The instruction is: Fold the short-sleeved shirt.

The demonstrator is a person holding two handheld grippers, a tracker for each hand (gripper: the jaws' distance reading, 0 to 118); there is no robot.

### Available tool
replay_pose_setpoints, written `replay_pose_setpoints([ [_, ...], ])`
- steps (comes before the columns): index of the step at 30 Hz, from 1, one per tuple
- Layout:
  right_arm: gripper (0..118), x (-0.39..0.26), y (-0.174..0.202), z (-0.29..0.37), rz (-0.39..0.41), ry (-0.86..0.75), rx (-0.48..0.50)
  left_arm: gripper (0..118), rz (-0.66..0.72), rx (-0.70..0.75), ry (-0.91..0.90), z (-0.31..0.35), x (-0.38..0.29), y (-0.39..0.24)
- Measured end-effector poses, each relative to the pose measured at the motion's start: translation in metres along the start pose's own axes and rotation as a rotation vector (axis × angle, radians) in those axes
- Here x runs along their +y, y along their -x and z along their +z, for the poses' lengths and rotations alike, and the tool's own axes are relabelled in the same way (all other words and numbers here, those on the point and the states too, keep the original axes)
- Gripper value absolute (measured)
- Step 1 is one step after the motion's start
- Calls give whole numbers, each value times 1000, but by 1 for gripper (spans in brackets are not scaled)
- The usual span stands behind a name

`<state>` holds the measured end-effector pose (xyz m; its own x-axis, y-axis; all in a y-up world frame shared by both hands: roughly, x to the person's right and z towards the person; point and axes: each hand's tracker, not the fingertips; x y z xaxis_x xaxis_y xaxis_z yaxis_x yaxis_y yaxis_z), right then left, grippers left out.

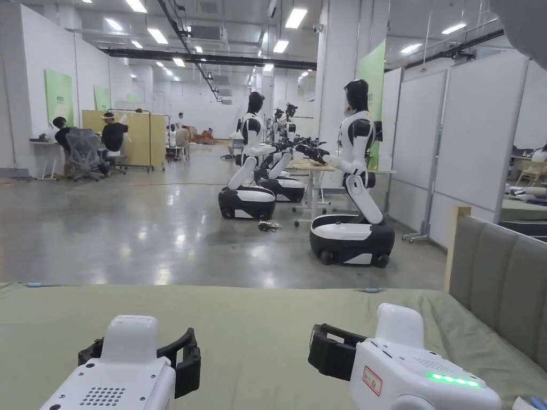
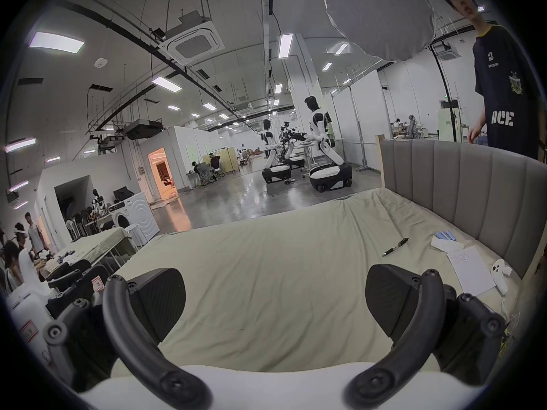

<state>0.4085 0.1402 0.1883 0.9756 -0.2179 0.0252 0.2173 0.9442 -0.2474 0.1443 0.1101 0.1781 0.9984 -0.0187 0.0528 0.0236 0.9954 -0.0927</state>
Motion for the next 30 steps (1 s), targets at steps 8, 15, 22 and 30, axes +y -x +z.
replay_pose_setpoints([
  [8,118,3,10,3,45,-29,1,75,9,-1,-5,3,2,2],
  [15,118,1,15,2,89,-28,-7,75,33,-14,-10,5,7,6],
  [22,118,-9,18,-3,152,-9,-18,75,26,-25,-2,7,6,4],
  [30,118,-14,19,-6,170,-8,-1,75,18,-28,-2,5,5,4],
])
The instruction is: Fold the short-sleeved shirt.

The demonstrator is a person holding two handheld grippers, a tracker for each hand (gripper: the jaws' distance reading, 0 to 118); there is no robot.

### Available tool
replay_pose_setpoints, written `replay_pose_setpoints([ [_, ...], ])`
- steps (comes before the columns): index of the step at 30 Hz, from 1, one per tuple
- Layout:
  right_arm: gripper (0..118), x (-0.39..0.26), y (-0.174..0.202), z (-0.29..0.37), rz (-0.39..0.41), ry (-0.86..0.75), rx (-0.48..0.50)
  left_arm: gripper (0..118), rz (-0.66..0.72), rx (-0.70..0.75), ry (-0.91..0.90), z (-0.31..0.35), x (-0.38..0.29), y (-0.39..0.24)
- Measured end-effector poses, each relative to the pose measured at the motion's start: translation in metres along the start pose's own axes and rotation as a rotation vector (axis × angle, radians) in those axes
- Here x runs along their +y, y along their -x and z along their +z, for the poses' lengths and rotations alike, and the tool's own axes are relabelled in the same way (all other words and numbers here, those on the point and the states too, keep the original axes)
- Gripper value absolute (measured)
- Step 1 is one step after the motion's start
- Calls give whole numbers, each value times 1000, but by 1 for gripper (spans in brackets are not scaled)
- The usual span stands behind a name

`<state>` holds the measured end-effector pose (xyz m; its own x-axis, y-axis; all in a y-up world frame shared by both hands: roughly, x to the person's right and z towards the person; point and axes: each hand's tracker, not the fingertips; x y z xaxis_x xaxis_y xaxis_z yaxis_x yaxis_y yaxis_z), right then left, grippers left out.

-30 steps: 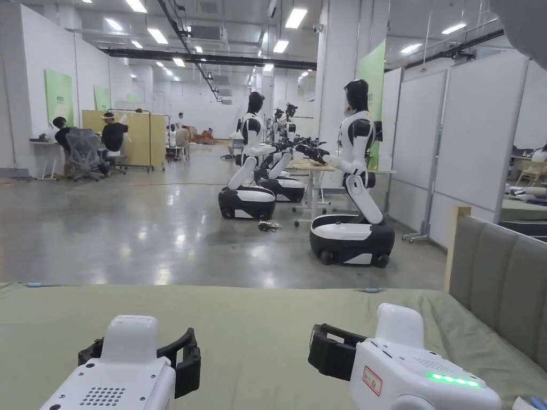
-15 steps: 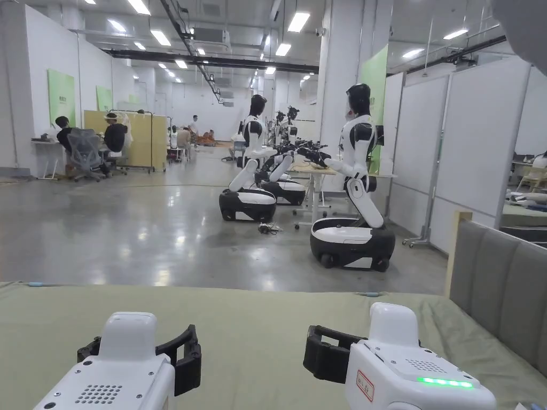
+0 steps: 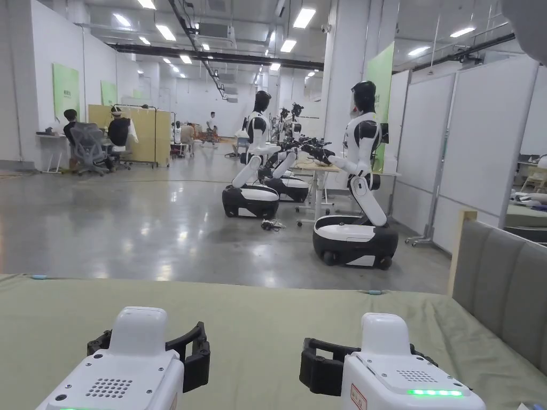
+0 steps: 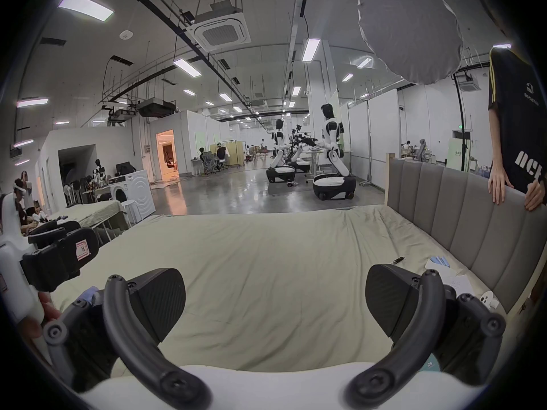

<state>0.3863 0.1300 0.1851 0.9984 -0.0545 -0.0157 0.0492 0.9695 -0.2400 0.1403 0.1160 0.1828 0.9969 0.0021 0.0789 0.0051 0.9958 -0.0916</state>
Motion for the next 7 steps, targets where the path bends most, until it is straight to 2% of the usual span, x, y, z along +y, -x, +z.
replay_pose_setpoints([
  [4,118,3,0,-2,-1,-1,-17,75,0,4,-1,1,1,1],
  [7,118,3,3,1,32,-31,-85,75,-1,7,-2,1,2,1],
])
